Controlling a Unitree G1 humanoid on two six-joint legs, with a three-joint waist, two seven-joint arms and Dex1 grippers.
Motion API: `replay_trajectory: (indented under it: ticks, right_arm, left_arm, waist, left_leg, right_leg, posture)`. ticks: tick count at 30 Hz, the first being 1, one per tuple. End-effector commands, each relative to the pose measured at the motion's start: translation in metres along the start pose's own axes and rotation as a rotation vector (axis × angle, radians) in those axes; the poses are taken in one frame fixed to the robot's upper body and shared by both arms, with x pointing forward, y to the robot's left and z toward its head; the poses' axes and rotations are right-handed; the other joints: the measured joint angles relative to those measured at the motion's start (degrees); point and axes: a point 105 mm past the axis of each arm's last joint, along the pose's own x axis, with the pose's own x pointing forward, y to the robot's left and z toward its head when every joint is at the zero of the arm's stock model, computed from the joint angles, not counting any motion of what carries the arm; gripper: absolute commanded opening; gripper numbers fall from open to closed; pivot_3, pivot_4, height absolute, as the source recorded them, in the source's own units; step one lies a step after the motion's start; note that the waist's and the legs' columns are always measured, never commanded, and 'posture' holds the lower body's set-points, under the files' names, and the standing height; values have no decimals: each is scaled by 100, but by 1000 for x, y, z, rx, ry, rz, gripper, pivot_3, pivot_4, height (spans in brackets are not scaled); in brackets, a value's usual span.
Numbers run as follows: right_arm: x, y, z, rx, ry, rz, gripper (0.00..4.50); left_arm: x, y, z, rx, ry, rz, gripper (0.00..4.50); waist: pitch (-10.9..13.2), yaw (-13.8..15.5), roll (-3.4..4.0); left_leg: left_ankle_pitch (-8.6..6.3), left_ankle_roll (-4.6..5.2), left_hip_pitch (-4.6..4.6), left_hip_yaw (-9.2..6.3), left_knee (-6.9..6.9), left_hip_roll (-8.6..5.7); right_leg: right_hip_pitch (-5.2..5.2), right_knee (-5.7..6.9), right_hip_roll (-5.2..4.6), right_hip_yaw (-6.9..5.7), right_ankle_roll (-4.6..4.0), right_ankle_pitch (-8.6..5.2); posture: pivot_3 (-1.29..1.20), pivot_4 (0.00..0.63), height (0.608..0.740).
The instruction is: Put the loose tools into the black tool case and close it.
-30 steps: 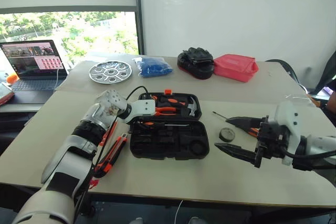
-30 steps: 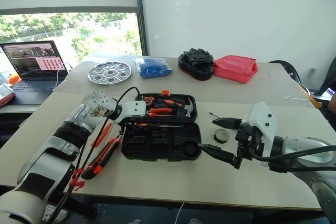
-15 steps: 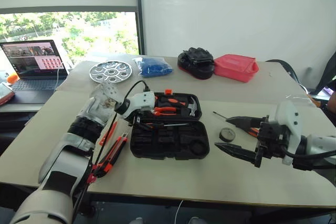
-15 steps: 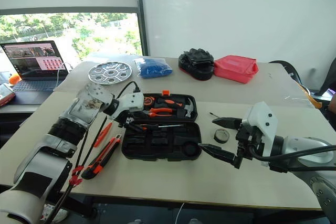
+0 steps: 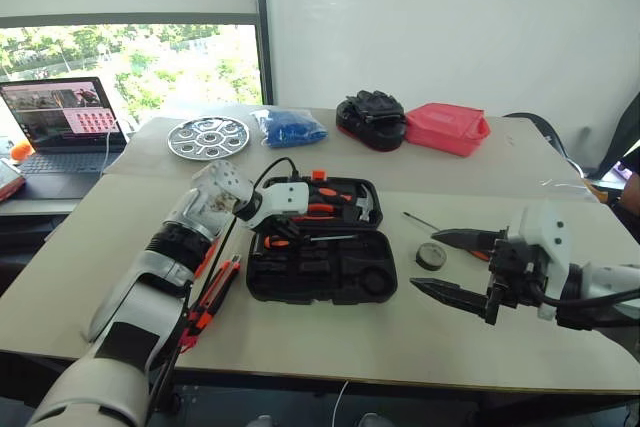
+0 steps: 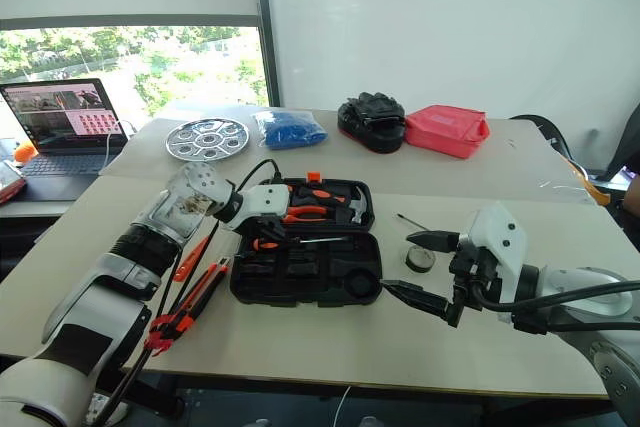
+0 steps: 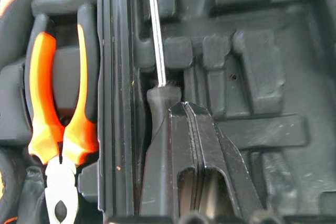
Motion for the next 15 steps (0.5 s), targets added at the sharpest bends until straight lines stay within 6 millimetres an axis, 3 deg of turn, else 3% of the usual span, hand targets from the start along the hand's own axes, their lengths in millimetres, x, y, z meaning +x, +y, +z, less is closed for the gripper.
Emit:
replay_trajectory:
  ticks: [1,15]
  right_arm:
    - [-3,1,10,-47,-33,-15,4500]
    - [-2,1,10,-33,-50,-23,4500]
  left_arm:
    - [-3,11,12,53,3,48,42]
    - [21,-5,-11,183,122,-7,42]
  waist:
    - [0,5,0]
    - [-2,3,4]
  left_leg:
    - [0,0,0,0,0,0]
    - [0,0,8,0,1,-1]
  right_leg:
    - [0,0,0,0,0,0]
    - [10,0,-1,0,1,0]
  posture:
    - [0,150,740]
    - [0,150,740]
